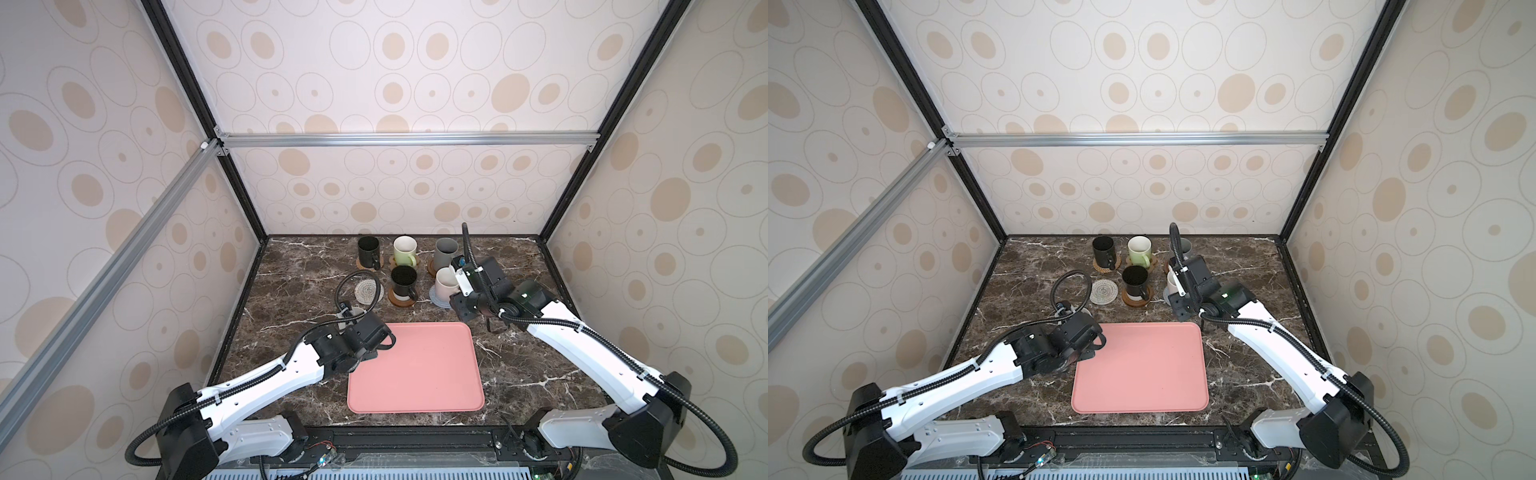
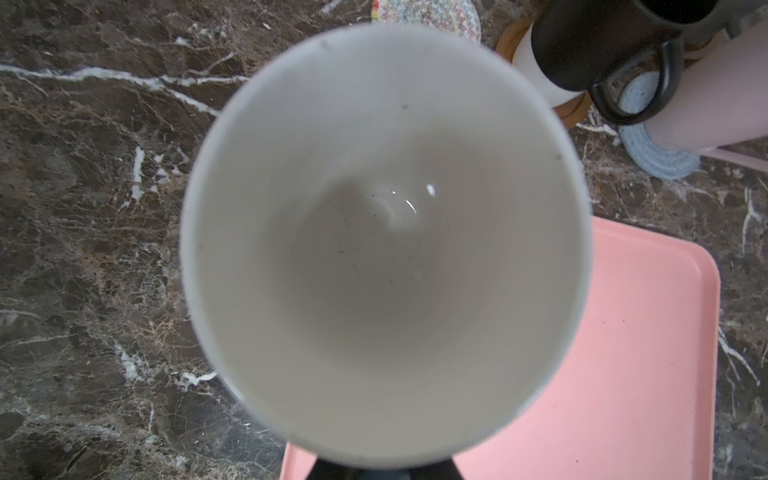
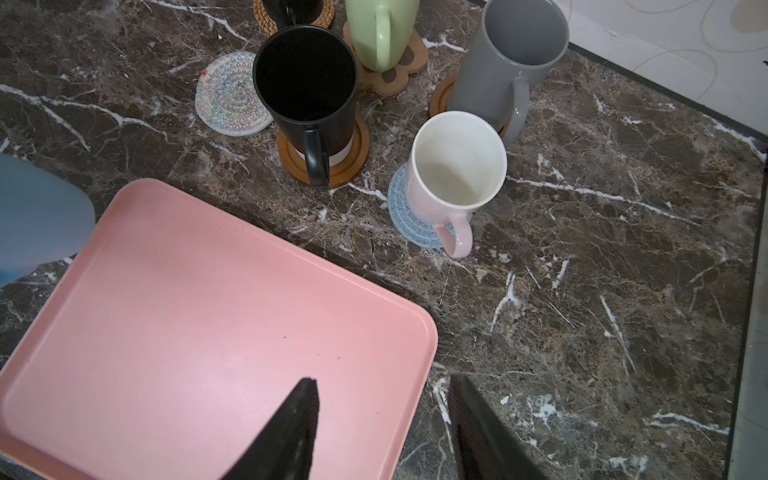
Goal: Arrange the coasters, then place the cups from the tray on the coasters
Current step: 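Carry the white mug toward the multicolour coaster with the left gripper while the right withdraws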
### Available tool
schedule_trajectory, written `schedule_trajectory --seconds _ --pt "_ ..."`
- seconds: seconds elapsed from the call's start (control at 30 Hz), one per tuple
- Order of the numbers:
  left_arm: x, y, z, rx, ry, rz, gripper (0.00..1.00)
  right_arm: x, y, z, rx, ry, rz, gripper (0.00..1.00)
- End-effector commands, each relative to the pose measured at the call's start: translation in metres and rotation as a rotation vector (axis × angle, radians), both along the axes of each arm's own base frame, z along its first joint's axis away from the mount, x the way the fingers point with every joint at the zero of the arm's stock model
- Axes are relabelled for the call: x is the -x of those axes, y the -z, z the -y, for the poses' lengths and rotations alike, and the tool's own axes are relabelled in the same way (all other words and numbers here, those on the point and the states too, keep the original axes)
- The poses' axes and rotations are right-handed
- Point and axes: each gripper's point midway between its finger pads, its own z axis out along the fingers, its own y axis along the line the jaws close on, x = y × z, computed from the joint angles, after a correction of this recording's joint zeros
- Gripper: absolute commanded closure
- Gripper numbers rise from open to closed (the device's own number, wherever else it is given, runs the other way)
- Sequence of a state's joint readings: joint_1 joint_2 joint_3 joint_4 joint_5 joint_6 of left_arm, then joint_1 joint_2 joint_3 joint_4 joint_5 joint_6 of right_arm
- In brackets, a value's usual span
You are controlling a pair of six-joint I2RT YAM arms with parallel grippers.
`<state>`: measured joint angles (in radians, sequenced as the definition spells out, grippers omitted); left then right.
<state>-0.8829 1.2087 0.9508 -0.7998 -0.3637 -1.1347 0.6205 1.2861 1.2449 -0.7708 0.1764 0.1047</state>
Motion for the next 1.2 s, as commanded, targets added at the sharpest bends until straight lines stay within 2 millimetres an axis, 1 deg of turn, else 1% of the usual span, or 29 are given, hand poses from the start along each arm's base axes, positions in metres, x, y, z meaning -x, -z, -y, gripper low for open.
schedule_trajectory --seconds 0.0,0.1,0.23,0.37,0.47,0.7,0.83,0.93,1.1,1.17 --pt "-0.038 -0.032 0.012 0.03 -0.026 0.115 0.9 0.01 -0.004 0.007 0.011 -0.036 0.018 0.46" --pt "-0.06 -0.032 0.019 0.013 -0.03 0.115 0.9 0.017 -0.002 0.011 0.017 -0.049 0.019 0.46" --pt "-0.093 -0.03 0.021 -0.013 -0.072 0.116 0.9 0.027 0.006 0.013 0.01 -0.067 0.002 0.46" --pt "-0.123 -0.028 0.02 0.0 -0.118 0.132 0.9 0.034 0.008 0.011 -0.026 -0.083 -0.007 0.46" --pt "-0.14 -0.024 0.023 0.012 -0.124 0.125 0.9 0.038 0.007 0.008 -0.054 -0.09 -0.015 0.46" --pt "-0.173 -0.01 0.021 0.006 -0.15 0.114 0.9 0.044 0.003 0.009 -0.061 -0.091 -0.032 0.46" --pt "-0.19 -0.008 0.021 0.003 -0.164 0.12 0.9 0.047 -0.002 0.013 -0.064 -0.079 -0.03 0.45" --pt "-0.201 -0.003 0.021 -0.017 -0.162 0.103 0.89 0.05 -0.002 0.016 -0.062 -0.073 -0.034 0.45" --pt "-0.214 0.006 0.027 -0.02 -0.156 0.083 0.89 0.053 -0.001 0.022 -0.043 -0.057 -0.036 0.46" --pt "-0.214 0.01 0.027 -0.031 -0.158 0.07 0.89 0.053 -0.002 0.023 -0.044 -0.055 -0.034 0.46"
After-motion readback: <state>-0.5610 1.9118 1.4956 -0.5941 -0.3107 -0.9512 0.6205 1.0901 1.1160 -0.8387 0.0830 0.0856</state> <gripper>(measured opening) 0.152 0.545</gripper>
